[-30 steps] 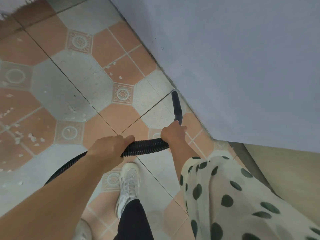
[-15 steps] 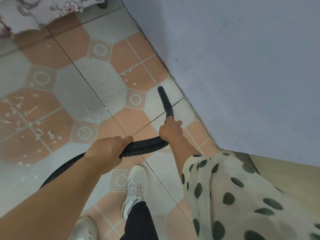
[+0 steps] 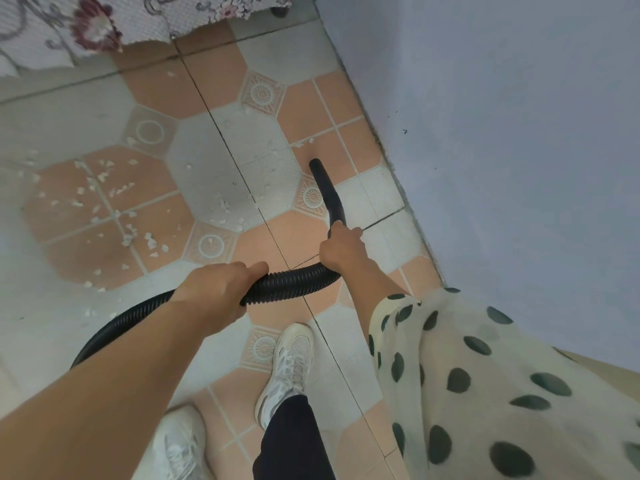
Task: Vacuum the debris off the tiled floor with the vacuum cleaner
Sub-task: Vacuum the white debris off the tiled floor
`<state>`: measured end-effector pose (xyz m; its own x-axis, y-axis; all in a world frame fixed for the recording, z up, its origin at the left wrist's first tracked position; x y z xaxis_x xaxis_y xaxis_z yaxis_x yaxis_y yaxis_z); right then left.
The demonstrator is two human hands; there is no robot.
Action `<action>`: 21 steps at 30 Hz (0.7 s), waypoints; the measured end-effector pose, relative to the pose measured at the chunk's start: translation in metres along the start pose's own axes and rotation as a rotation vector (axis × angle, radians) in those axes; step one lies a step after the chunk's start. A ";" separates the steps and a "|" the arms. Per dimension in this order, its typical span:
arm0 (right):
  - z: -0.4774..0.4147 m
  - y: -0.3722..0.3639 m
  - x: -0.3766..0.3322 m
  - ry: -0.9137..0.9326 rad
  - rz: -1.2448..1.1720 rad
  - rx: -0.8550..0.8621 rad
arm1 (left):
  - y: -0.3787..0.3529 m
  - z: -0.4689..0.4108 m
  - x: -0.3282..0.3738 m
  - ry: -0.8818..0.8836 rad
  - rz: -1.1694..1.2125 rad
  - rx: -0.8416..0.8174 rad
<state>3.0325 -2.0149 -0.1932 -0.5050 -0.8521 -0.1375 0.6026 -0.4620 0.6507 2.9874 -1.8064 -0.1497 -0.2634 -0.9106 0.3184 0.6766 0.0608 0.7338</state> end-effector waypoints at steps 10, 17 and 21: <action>-0.026 0.015 -0.031 0.067 0.071 0.044 | -0.002 -0.014 -0.010 0.062 0.082 0.067; -0.036 0.017 -0.037 0.117 0.136 0.015 | -0.001 -0.018 -0.011 0.078 0.112 0.049; -0.048 0.025 -0.058 0.161 0.137 0.036 | 0.008 -0.022 -0.020 0.138 0.119 0.067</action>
<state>3.1062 -1.9891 -0.2046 -0.3133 -0.9358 -0.1614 0.6349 -0.3328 0.6973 3.0128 -1.7971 -0.1635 -0.0838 -0.9426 0.3233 0.6491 0.1946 0.7354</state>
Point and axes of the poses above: each hand's wrist, its own z-axis away from the middle knuckle, its own y-axis out of the back of the hand, x = y × z, the point moved 1 cm from there along -z, towards the middle knuckle, and after that the axes turned 5 degrees about y, right-handed, at the moved point
